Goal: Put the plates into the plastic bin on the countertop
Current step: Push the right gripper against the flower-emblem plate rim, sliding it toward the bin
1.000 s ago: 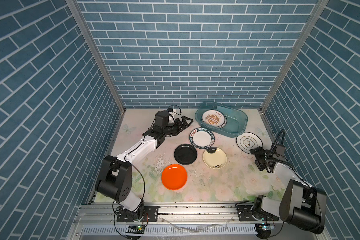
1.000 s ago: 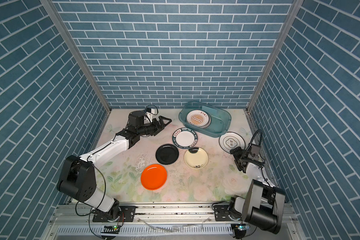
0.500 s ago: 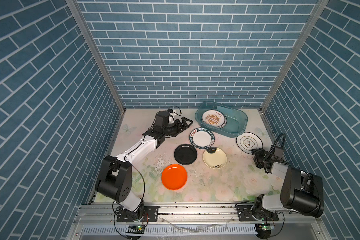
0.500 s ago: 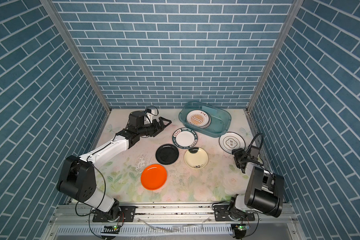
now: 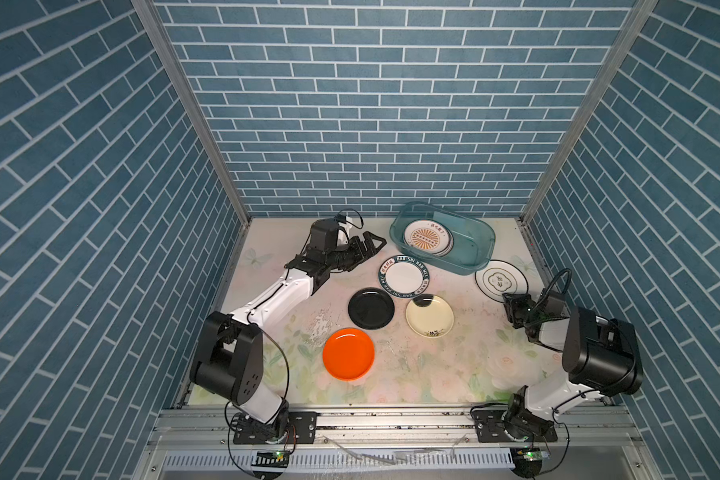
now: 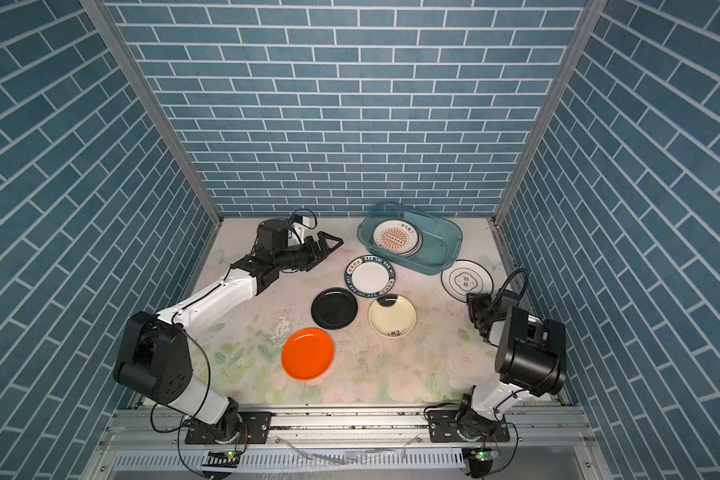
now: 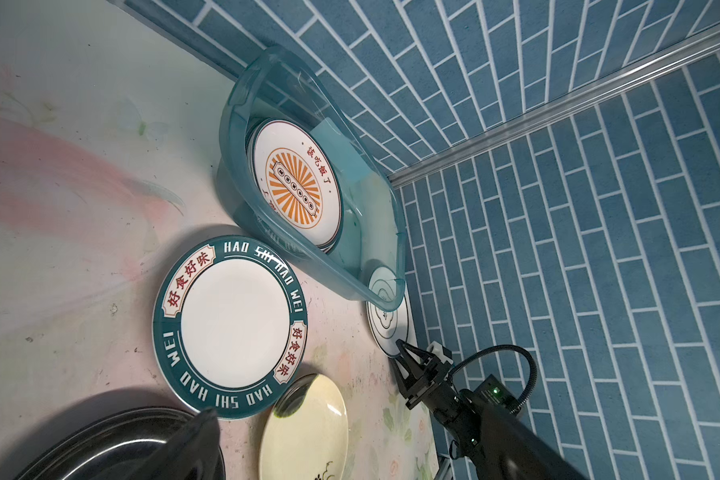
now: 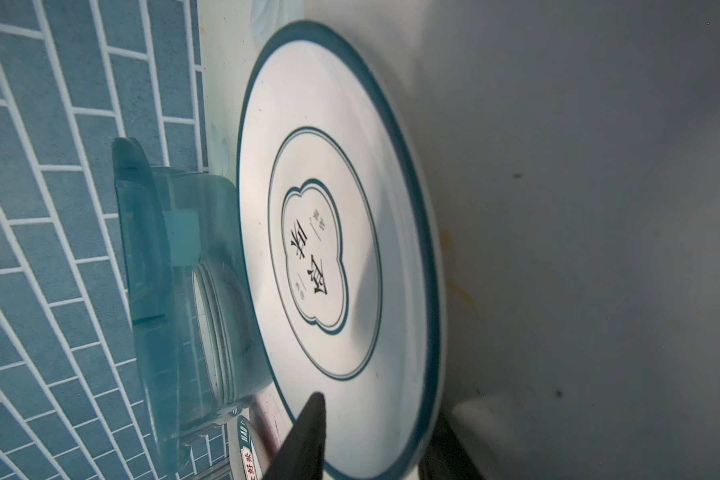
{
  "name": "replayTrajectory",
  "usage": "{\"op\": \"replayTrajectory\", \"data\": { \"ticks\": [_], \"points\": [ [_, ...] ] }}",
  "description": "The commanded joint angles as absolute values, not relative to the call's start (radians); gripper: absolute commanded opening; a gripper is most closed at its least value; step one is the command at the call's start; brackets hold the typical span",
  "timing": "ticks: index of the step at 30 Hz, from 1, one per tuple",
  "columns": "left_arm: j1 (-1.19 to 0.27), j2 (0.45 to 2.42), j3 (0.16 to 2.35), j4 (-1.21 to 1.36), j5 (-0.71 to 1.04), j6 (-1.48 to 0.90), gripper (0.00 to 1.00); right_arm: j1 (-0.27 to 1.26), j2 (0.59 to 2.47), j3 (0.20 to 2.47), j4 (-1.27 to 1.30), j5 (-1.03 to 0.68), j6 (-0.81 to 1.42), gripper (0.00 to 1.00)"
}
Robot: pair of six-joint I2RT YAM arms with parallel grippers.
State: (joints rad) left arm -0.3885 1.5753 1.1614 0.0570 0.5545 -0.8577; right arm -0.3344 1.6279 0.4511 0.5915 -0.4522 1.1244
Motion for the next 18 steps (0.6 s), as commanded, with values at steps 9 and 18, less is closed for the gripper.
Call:
{"op": "replayTrajectory", "data": {
  "ticks": [9,18],
  "points": [
    [-0.391,1.563,1.186,0.035,0.551,-0.837,0.99,-0.337,1.628,0.409,0.526,-0.421,1.149,0.07],
    [-0.392,1.563,1.181,0.04,0.558,-0.836,0.99,-0.341,1.528,0.411,0.425,-0.38,1.132,0.06]
  ]
}}
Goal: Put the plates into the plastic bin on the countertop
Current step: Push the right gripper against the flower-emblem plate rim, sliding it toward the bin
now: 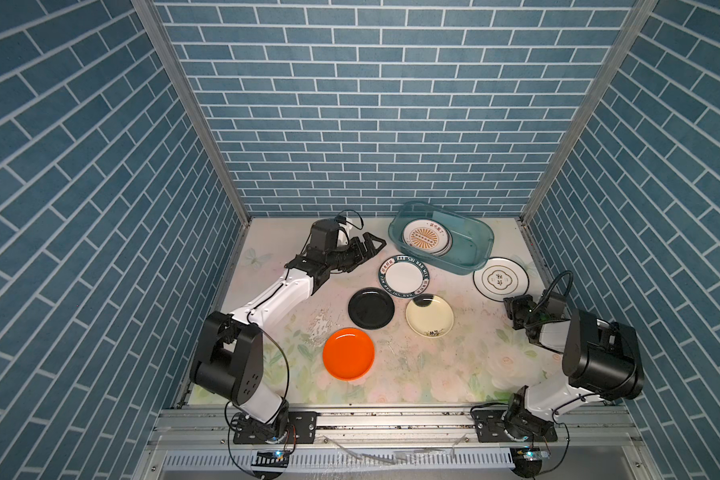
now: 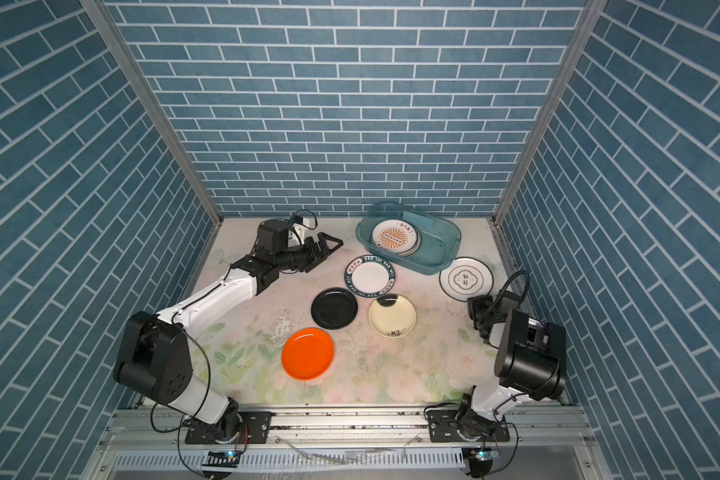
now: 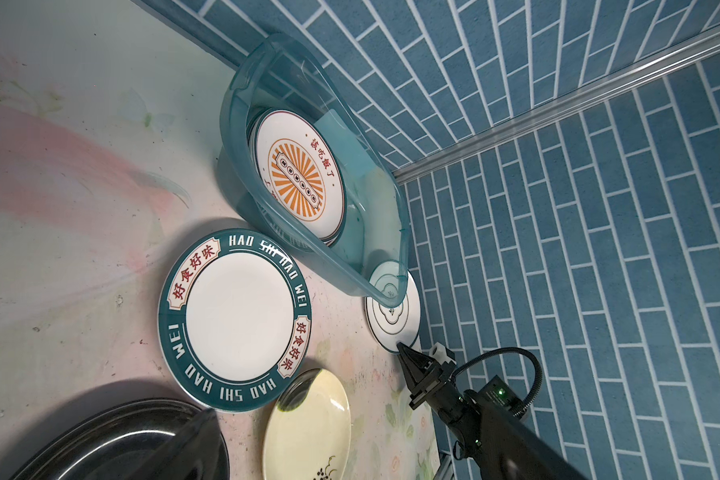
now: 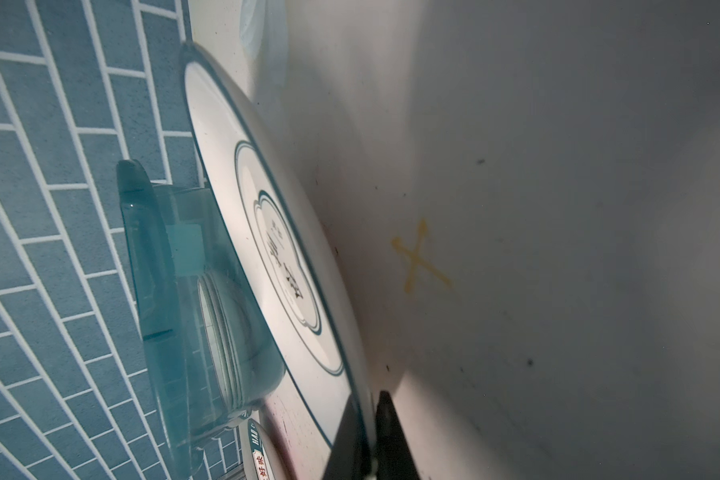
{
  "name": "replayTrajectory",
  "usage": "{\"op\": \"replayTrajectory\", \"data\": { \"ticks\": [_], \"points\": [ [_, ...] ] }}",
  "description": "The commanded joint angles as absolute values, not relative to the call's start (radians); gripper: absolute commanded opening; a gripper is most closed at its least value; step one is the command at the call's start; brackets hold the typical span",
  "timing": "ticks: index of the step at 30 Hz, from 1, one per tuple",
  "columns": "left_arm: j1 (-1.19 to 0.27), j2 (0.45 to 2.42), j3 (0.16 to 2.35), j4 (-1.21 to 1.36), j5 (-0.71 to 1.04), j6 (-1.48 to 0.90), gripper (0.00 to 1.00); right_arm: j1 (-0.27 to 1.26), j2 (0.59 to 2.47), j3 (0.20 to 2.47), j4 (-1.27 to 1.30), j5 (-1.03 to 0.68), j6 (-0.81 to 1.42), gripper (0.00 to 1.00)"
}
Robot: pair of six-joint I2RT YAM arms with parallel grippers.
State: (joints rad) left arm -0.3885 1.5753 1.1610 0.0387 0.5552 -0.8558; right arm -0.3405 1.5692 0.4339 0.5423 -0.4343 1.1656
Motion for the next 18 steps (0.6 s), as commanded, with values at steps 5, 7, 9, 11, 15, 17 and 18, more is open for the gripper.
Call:
{"op": "replayTrajectory", "data": {
  "ticks": [5,7,9,11,15,17,18],
  "points": [
    [-0.392,1.567,1.183,0.047,0.56,-0.836,1.0,-0.341,1.413,0.417,0.291,-0.315,1.081,0.04],
    [-0.392,1.573,1.187,0.048,0.566,-0.838,1.0,-0.34,1.358,0.417,0.242,-0.293,1.053,0.04],
    [-0.39,1.58,1.19,0.048,0.572,-0.839,1.0,-0.341,1.302,0.419,0.185,-0.272,1.023,0.04],
    [-0.392,1.583,1.19,0.049,0.574,-0.841,1.0,-0.34,1.253,0.42,0.133,-0.253,1.0,0.0],
    [-0.392,1.583,1.183,0.055,0.568,-0.847,1.0,-0.341,1.162,0.436,0.017,-0.231,0.947,0.0],
    [-0.393,1.579,1.181,0.055,0.567,-0.847,1.0,-0.341,1.114,0.464,-0.068,-0.228,0.91,0.0],
    [-0.392,1.577,1.18,0.054,0.567,-0.847,1.0,-0.342,1.083,0.476,-0.111,-0.224,0.89,0.0]
  ]
}}
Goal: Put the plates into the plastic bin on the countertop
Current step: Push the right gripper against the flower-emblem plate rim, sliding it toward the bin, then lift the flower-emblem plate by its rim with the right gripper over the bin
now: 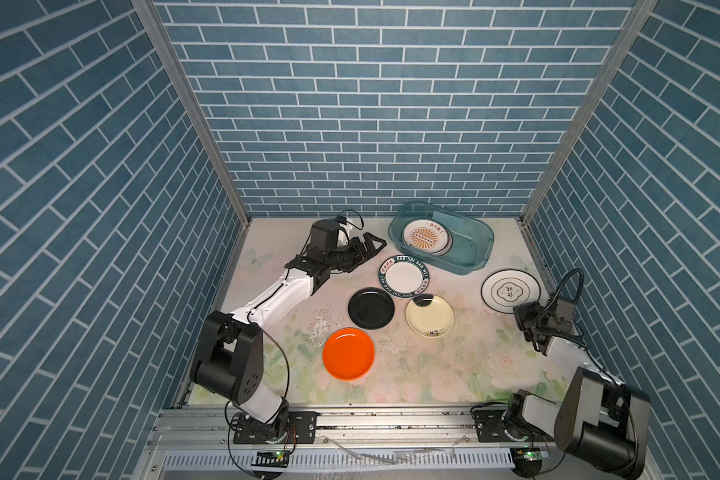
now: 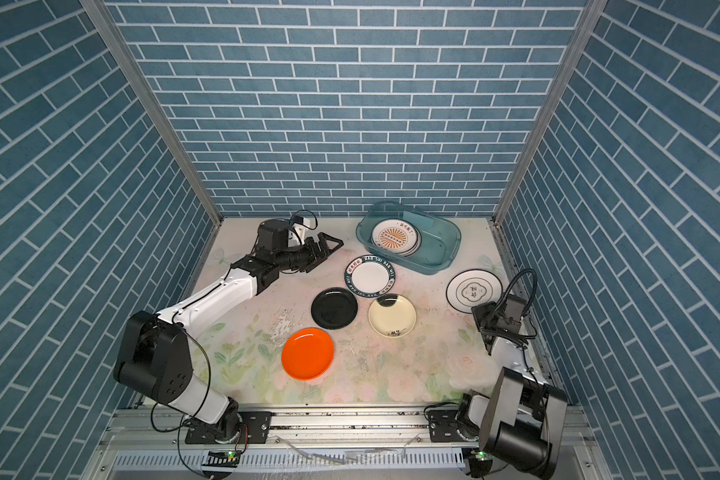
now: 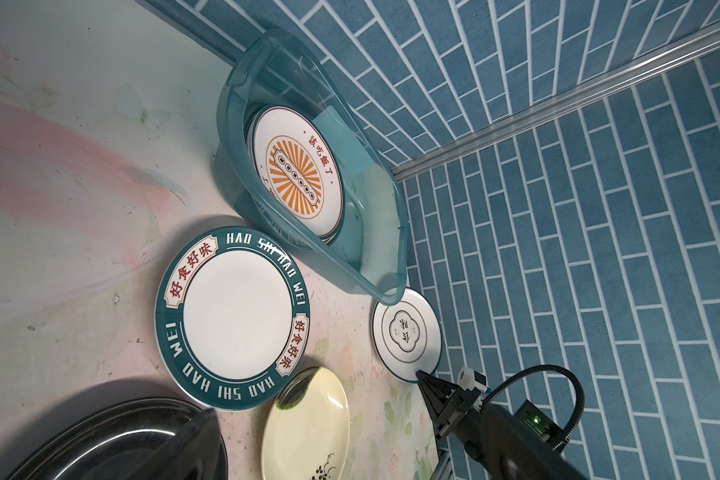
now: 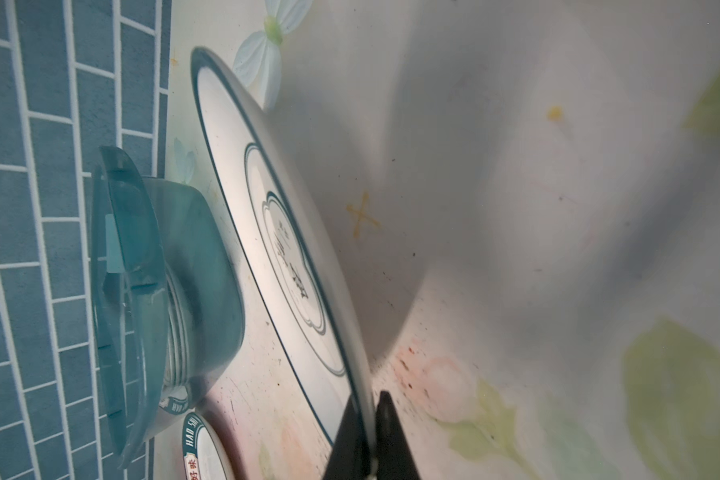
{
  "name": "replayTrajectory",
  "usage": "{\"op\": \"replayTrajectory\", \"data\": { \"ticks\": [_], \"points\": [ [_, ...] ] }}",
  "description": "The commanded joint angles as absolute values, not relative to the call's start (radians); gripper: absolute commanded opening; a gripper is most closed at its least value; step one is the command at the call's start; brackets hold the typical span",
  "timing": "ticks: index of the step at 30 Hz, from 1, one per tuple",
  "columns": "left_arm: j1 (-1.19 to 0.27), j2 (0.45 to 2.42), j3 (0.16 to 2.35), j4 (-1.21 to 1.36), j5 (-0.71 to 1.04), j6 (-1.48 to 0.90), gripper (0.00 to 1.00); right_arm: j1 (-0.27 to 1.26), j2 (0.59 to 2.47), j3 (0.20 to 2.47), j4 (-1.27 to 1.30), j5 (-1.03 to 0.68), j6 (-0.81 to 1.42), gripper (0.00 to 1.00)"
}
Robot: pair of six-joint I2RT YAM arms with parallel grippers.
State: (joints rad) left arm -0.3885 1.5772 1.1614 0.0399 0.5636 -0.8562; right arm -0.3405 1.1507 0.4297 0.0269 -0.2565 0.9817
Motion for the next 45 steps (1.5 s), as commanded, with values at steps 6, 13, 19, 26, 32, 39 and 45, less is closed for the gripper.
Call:
{"op": "replayTrajectory", "data": {
  "ticks": [6,13,19,26,32,39,45],
  "points": [
    [-0.392,1.581,1.178,0.053,0.559,-0.842,0.99,-0.342,0.908,0.549,-0.315,-0.148,0.813,0.0],
    [-0.393,1.603,1.185,0.067,0.56,-0.848,0.99,-0.342,0.823,0.68,-0.491,-0.072,0.721,0.0],
    [-0.391,1.616,1.183,0.072,0.562,-0.85,1.0,-0.342,0.826,0.731,-0.484,-0.167,0.741,0.0],
    [-0.391,1.612,1.158,0.081,0.547,-0.841,0.99,-0.341,0.889,0.764,-0.444,-0.255,0.75,0.0],
    [-0.383,1.62,1.143,0.087,0.54,-0.824,1.0,-0.335,0.894,0.763,-0.37,-0.337,0.766,0.0],
    [-0.367,1.608,1.104,0.154,0.555,-0.83,1.0,-0.273,0.936,0.803,-0.346,-0.336,0.773,0.0],
    [-0.334,1.543,0.981,0.351,0.542,-0.898,1.0,-0.17,1.007,0.906,-0.351,-0.289,0.749,0.0]
  ]
}}
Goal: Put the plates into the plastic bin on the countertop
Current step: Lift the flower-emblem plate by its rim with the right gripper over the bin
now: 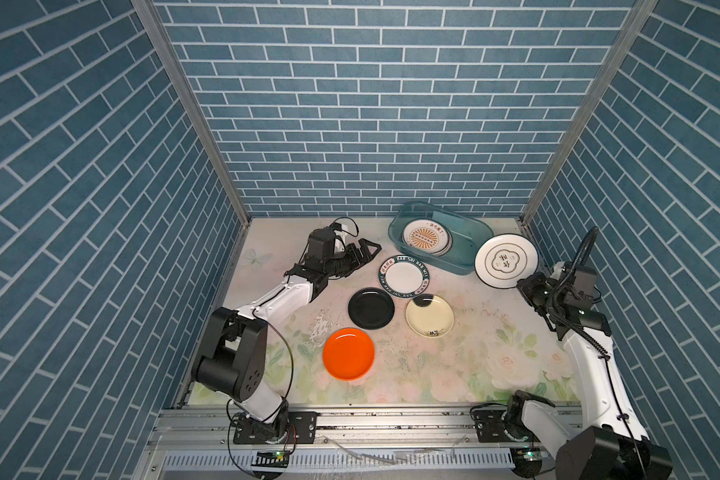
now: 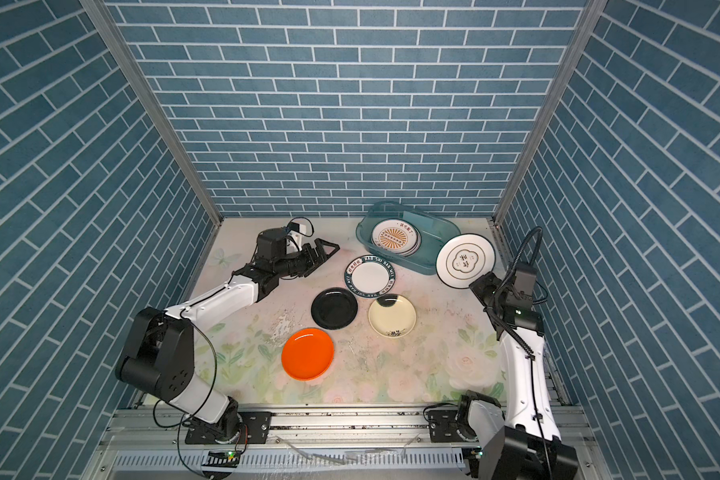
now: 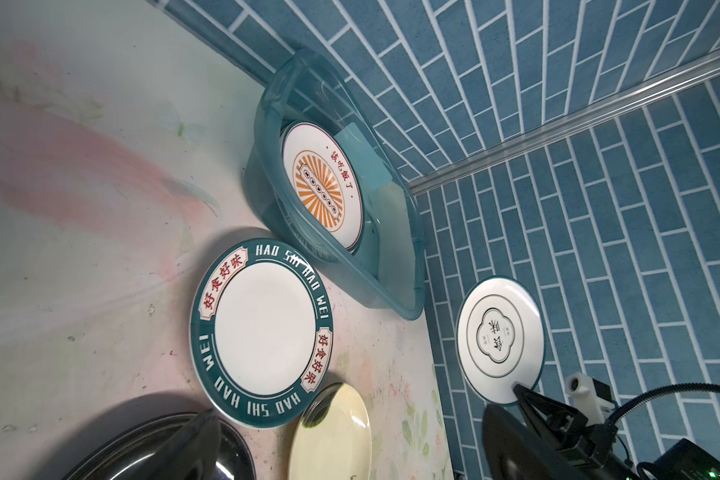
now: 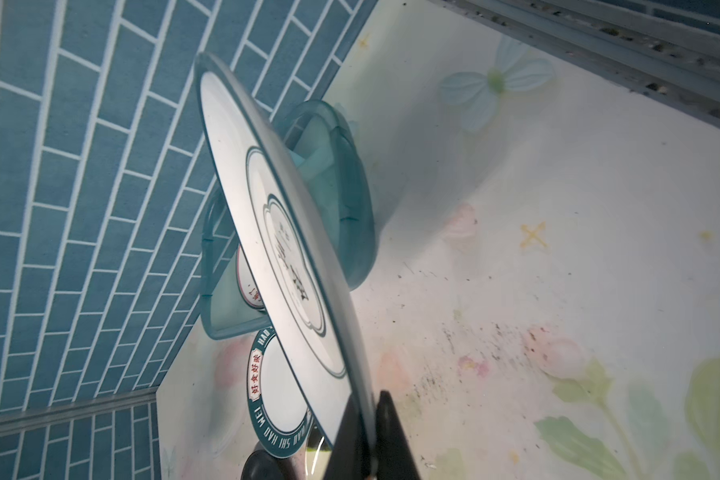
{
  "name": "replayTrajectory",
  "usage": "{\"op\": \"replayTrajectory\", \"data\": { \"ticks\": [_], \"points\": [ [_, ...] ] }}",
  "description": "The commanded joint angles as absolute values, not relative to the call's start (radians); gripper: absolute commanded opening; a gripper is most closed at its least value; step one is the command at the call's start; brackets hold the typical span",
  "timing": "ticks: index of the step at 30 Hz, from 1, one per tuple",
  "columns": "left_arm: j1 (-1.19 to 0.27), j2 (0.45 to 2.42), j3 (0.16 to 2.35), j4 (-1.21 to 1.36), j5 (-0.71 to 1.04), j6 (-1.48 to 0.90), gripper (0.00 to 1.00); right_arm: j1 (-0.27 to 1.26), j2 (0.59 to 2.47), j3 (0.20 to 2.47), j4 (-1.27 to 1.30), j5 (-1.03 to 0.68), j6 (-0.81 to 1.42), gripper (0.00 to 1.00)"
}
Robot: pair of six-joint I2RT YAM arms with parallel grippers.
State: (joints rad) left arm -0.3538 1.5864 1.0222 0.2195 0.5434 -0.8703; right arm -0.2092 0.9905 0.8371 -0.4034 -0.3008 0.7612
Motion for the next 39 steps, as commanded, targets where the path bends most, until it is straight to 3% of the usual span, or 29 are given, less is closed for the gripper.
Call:
{"op": "replayTrajectory", "data": {
  "ticks": [1,18,30,39],
  "points": [
    [-0.327,1.536,0.971,0.363,0.539,-0.902,0.99,-0.153,1.026,0.924,-0.35,-0.284,0.747,0.0],
    [-0.284,1.496,0.853,0.595,0.596,-0.898,0.99,0.072,1.51,1.301,-0.316,-0.296,0.727,0.0],
    [-0.263,1.448,0.878,0.371,0.522,-0.769,0.99,0.112,1.925,1.707,-0.371,-0.331,0.759,0.0],
    [-0.225,1.455,0.906,0.307,0.494,-0.742,1.0,0.133,2.115,1.898,-0.431,-0.37,0.804,0.0]
  ]
}}
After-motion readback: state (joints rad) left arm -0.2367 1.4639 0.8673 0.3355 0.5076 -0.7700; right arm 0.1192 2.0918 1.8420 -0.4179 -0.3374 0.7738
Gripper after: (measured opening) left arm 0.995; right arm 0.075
